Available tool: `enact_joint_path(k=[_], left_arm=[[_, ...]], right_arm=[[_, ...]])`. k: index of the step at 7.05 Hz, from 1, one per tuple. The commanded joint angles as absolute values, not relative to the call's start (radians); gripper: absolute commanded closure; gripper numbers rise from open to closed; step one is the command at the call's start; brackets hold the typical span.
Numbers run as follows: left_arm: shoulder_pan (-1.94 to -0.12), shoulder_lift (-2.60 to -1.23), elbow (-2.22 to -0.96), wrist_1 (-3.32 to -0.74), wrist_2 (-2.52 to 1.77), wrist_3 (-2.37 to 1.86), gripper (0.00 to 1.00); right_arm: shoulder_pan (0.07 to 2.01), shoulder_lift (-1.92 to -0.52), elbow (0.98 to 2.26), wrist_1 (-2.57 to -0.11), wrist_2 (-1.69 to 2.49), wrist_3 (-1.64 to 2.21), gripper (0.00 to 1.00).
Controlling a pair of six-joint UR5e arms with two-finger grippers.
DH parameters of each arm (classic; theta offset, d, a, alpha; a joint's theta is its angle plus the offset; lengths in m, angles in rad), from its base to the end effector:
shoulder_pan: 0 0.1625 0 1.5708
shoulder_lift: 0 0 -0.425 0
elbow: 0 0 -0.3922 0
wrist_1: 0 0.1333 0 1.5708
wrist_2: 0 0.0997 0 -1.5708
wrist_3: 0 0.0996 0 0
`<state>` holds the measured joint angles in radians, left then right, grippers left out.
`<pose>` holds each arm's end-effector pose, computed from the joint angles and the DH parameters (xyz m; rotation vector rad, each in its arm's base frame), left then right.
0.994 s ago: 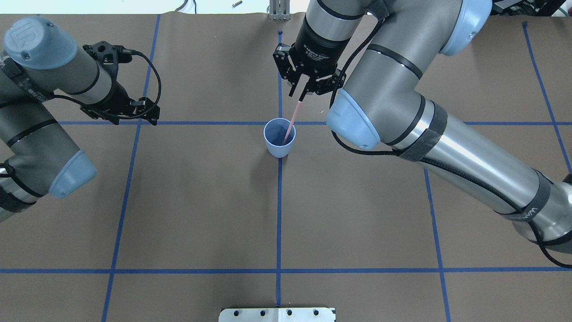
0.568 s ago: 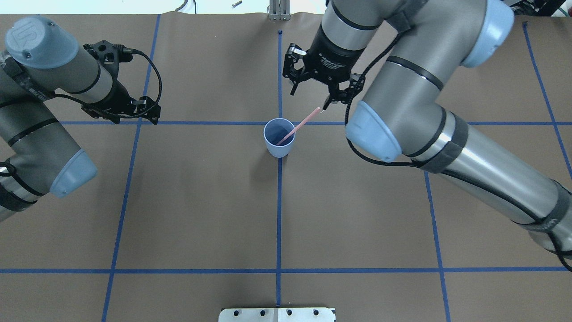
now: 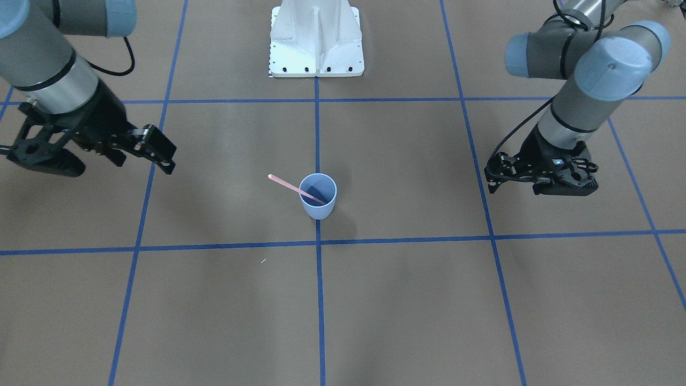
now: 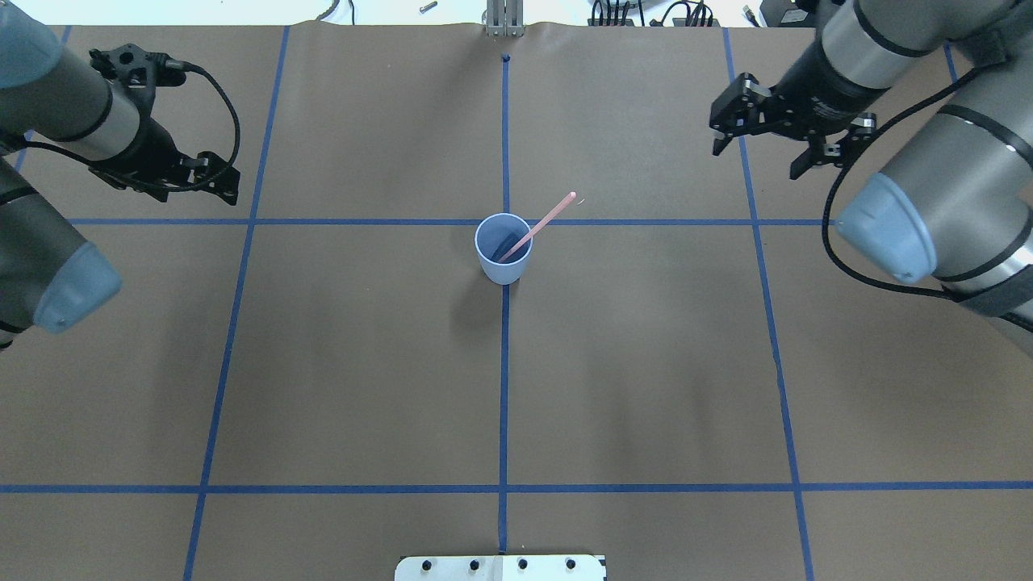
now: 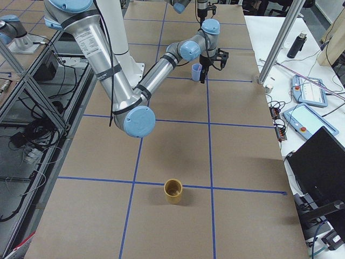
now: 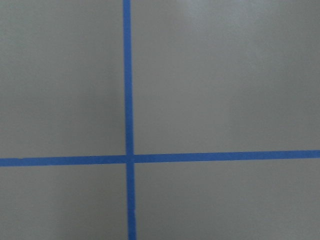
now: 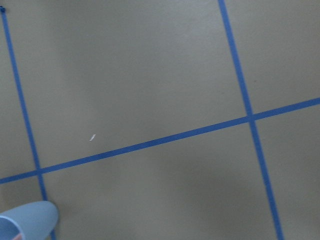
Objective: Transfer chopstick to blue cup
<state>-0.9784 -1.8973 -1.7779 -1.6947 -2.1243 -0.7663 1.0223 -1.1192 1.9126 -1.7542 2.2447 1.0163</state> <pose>0.2705 -0.5468 0.3717 0.1630 0.8160 0.0182 -0.2453 -0.5379 0.2720 -0.0441 -0.8767 0.2320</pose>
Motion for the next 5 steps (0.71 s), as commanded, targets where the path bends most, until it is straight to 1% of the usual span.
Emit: enact_joint_path(k=[1, 2, 3, 4, 5], left_arm=[[-1.064, -1.849, -1.775, -1.690, -2.166, -0.604, 0.03], [-1.093, -1.821, -1.775, -1.689, -2.166, -0.531, 0.03], [-1.107, -1.819, -1.773, -1.687, -2.167, -0.500, 0.03], [-1.108, -1.819, -1.773, -1.687, -2.168, -0.500, 0.03], [-1.106, -1.818, -1.773, -1.687, -2.168, -0.500, 0.02]], right_arm=[[1.142, -1.251, 1.855, -1.752, 2.244, 0.675, 0.00], [1.179, -1.291, 1.823, -1.738, 2.267, 0.579, 0.00], [1.213, -1.319, 1.765, -1.641, 2.298, 0.562, 0.00], [1.247, -1.360, 1.684, -1.489, 2.346, 0.546, 0.00], [1.259, -1.364, 1.621, -1.374, 2.368, 0.542, 0.00]])
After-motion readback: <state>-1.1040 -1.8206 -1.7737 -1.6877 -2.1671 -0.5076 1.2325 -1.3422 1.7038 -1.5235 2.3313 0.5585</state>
